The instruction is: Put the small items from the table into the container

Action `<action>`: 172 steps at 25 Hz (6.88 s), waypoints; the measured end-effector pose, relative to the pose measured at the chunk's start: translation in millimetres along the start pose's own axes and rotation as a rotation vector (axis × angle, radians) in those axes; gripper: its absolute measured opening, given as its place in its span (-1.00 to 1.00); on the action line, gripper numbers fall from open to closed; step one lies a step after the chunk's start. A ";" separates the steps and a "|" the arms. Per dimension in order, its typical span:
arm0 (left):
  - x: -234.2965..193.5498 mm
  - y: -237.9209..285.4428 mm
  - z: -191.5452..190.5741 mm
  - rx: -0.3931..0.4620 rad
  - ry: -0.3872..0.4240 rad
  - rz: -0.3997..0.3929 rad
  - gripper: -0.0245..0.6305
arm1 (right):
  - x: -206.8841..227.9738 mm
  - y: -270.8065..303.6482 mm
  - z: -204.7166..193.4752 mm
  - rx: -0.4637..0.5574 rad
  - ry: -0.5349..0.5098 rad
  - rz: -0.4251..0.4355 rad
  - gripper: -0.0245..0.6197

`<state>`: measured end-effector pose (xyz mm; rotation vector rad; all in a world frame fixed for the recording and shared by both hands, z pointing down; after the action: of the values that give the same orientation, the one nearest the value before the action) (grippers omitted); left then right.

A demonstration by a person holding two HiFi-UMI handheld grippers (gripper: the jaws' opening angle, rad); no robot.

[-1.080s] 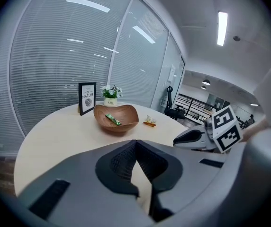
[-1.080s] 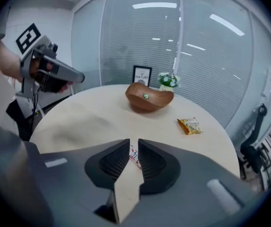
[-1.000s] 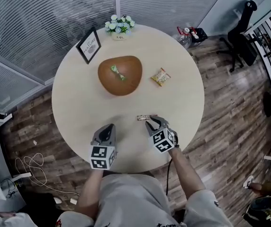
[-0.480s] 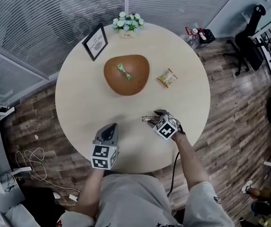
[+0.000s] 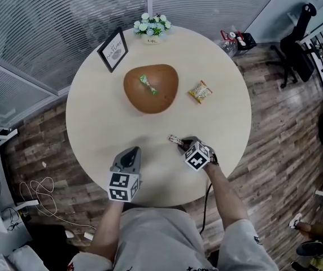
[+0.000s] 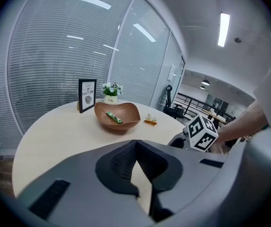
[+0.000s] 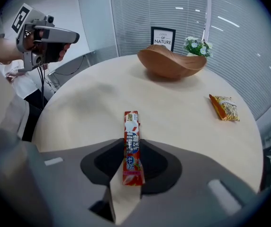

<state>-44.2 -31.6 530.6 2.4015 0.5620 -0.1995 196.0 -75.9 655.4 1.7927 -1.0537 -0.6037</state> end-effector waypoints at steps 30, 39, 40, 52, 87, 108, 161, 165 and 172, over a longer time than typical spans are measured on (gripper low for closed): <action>-57.1 -30.5 14.3 0.080 -0.070 0.114 -0.91 | 96.6 25.8 220.0 0.122 0.061 -0.121 -0.60; -61.5 -28.9 14.2 0.085 -0.080 0.120 -0.91 | 98.5 17.0 212.4 0.210 0.092 -0.155 -0.60; -59.7 -27.0 15.3 0.084 -0.075 0.117 -0.91 | 97.8 10.9 211.3 0.231 0.099 -0.162 -0.60; -23.3 6.0 42.5 0.137 -0.009 0.024 -0.91 | 41.0 -73.5 99.9 0.467 0.341 -0.336 -0.92; 46.2 74.8 61.8 0.045 0.076 -0.087 -0.91 | 157.2 -82.4 50.5 0.494 0.395 -0.466 0.29; 31.2 102.9 65.2 0.008 0.071 -0.055 -0.91 | 249.8 13.5 29.2 0.203 0.450 -0.295 0.61; -49.1 6.6 58.5 0.153 -0.034 0.093 -0.91 | 52.5 -80.1 180.2 0.671 0.309 -0.181 -0.56; -44.6 3.2 59.5 0.152 -0.012 0.080 -0.91 | 20.7 -110.8 145.5 0.709 0.423 -0.262 -0.91; -18.1 5.7 42.6 0.117 0.018 0.040 -0.91 | -26.6 -119.0 95.7 0.631 0.596 -0.360 -0.92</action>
<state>-57.8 -68.8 506.0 2.5273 0.5234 -0.1990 156.7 -75.7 505.5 2.5247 -0.5283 0.1066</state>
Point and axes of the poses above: the fingertips, and each gripper's own axes: y forward along the fingers, x to its right, z out of its top, the point moved 8 cm from there along -y, backward along the fingers, and after that the axes turned 3 degrees about -y, right-handed, at the moved point
